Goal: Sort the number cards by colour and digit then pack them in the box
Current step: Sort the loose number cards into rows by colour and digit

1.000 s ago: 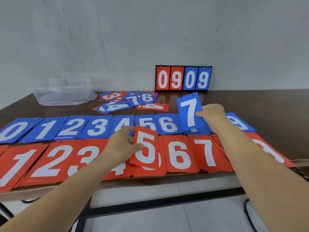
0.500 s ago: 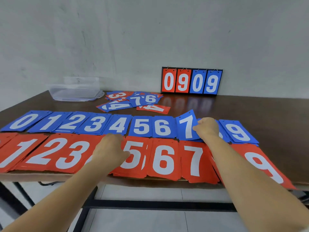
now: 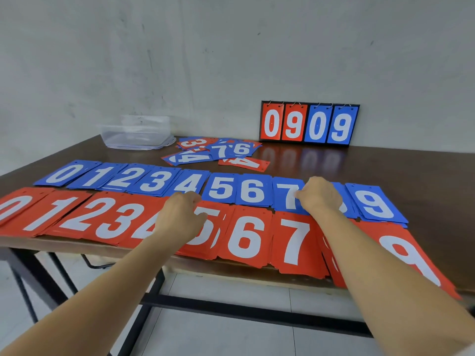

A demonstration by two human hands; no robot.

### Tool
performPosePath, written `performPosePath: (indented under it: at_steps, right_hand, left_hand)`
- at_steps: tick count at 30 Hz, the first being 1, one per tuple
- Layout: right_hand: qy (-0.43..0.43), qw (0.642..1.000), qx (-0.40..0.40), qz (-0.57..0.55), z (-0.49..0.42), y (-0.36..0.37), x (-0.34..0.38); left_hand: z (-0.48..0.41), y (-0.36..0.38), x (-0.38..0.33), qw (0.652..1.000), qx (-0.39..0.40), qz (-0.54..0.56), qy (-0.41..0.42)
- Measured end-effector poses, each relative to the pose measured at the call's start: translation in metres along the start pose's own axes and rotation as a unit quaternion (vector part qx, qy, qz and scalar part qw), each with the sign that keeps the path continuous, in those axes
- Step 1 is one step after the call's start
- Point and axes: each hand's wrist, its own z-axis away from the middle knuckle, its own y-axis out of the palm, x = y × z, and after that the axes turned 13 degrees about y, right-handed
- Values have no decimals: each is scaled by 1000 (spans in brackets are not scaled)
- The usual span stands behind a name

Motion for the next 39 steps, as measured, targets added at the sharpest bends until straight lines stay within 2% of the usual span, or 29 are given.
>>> performPosePath:
  at_steps: [16, 28, 35, 39]
  right_hand:
    - [-84, 994, 65, -15, -19, 14, 79]
    - [-16, 995, 94, -31, -80, 67, 157]
    - [5, 995, 59, -80, -102, 104, 201]
    - [-69, 995, 70, 26, -108, 121, 225]
  left_hand:
    - [-91, 3, 15, 998, 17, -14, 55]
    - [-207, -2, 77, 998, 49, 27, 42]
    - [-250, 11, 107, 997, 53, 41, 42]
    - [-265, 14, 121, 996, 60, 53, 31]
